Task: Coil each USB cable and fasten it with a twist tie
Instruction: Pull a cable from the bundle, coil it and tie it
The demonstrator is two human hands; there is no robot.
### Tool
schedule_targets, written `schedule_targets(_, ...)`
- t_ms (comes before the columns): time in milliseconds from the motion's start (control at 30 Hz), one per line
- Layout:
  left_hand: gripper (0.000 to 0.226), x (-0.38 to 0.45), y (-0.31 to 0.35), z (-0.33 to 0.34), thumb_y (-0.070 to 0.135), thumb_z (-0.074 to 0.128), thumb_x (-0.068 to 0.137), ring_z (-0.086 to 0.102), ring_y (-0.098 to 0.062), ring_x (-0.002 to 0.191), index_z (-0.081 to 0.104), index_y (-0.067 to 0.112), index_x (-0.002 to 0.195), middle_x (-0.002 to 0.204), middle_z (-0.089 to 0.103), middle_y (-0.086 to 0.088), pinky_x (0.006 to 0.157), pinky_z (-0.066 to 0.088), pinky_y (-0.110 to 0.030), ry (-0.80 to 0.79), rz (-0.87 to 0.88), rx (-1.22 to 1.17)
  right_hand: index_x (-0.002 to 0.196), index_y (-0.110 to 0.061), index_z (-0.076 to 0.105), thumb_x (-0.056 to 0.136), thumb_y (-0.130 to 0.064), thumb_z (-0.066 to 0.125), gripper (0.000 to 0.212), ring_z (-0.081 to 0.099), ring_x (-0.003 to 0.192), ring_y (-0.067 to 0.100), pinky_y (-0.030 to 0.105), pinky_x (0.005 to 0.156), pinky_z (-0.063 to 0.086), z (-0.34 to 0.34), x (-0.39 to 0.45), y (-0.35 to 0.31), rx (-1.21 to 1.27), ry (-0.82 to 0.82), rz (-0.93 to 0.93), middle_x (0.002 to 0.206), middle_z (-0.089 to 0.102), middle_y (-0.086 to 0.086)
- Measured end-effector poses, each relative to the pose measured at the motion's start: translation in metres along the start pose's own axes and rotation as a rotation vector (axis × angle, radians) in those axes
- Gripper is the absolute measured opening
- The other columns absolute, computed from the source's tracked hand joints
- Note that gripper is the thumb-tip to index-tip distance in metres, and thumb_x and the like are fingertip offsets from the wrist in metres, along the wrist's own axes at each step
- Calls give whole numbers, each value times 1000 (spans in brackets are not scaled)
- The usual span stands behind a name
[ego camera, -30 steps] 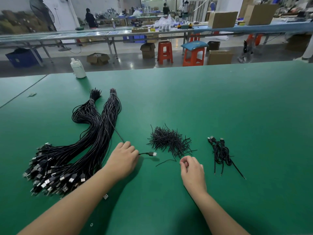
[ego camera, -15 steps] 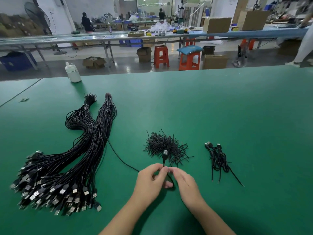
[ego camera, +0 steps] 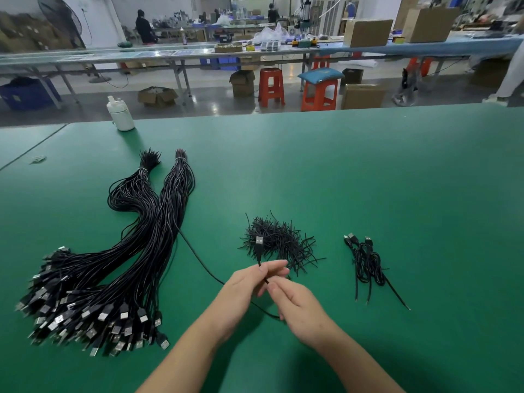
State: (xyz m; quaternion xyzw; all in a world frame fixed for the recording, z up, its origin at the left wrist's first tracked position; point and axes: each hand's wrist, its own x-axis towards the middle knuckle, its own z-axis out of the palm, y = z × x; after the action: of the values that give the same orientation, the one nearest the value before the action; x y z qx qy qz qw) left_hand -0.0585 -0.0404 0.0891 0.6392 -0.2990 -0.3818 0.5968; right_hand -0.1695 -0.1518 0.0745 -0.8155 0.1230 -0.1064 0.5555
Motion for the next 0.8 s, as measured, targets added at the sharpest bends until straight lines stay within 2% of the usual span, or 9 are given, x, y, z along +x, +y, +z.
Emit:
schedule_targets(100, 41, -1, -1, -2, 43, 37, 99, 57, -15, 125, 67, 33, 125, 126, 68, 1, 112, 36, -39, -35, -19, 11, 97, -31, 65, 105, -31, 40, 27, 58, 70, 3, 22, 70, 47, -1, -2, -1, -24, -33, 11, 78, 65, -21)
schedule_targets(133, 40, -2, -2, -3, 43, 38, 98, 57, -15, 126, 66, 34, 125, 126, 68, 2, 112, 37, -38, -49, -23, 23, 101, -28, 66, 104, -34, 40, 27, 63, 83, 10, 32, 81, 52, 0, -3, -1, -18, -48, 11, 90, 70, -14)
schedule_targets(200, 40, -3, -3, -3, 44, 39, 97, 55, -12, 128, 65, 37, 126, 128, 67, 5, 111, 38, -33, -90, -35, 52, 108, -24, 68, 102, -39, 40, 32, 64, 106, 16, 39, 99, 49, 3, -3, -3, 15, -65, 0, 110, 71, -4)
schedule_targets(333, 45, -6, -1, -4, 40, 32, 96, 56, -12, 126, 65, 37, 126, 128, 67, 3, 111, 35, -35, -103, -63, 11, 98, -23, 65, 96, -54, 35, 42, 61, 98, 37, 54, 92, 48, 8, -4, -4, -16, -68, -12, 100, 67, 14)
schedule_targets(433, 49, -7, -1, -6, 40, 31, 95, 56, -17, 127, 65, 31, 128, 130, 66, -3, 113, 33, -38, -93, -66, -57, 93, -35, 65, 96, -55, 34, 37, 61, 93, 39, 49, 86, 49, 9, -3, -3, -3, -60, -25, 96, 66, 17)
schedule_targets(533, 52, -7, -1, -9, 42, 33, 93, 55, -20, 128, 63, 23, 131, 129, 65, -8, 115, 32, -42, -79, -69, -109, 90, -37, 65, 94, -56, 33, 37, 48, 67, 24, 35, 64, 39, 7, -3, -2, 5, -41, -20, 82, 57, 21)
schedule_targets(600, 53, -6, -1, -10, 42, 32, 94, 56, -20, 127, 61, 20, 131, 128, 66, -7, 116, 31, -43, -68, -66, -85, 90, -37, 65, 97, -52, 34, 35, 41, 62, 10, 29, 60, 34, 6, -4, -1, 10, -31, -16, 71, 50, 11)
schedule_targets(667, 51, -6, -3, -11, 43, 32, 95, 56, -17, 127, 62, 22, 131, 128, 66, -5, 116, 31, -42, -65, -63, -52, 91, -35, 65, 99, -48, 35, 33, 37, 56, 3, 20, 54, 30, 7, -6, 1, 26, -29, -7, 61, 45, -10)
schedule_targets(800, 51, -6, -5, -12, 42, 29, 96, 55, -13, 128, 61, 23, 131, 130, 66, -1, 116, 31, -38, -73, -67, -22, 94, -34, 65, 98, -51, 35, 34, 34, 50, 3, 20, 50, 30, 9, -7, 3, 48, -33, 35, 54, 42, -16)
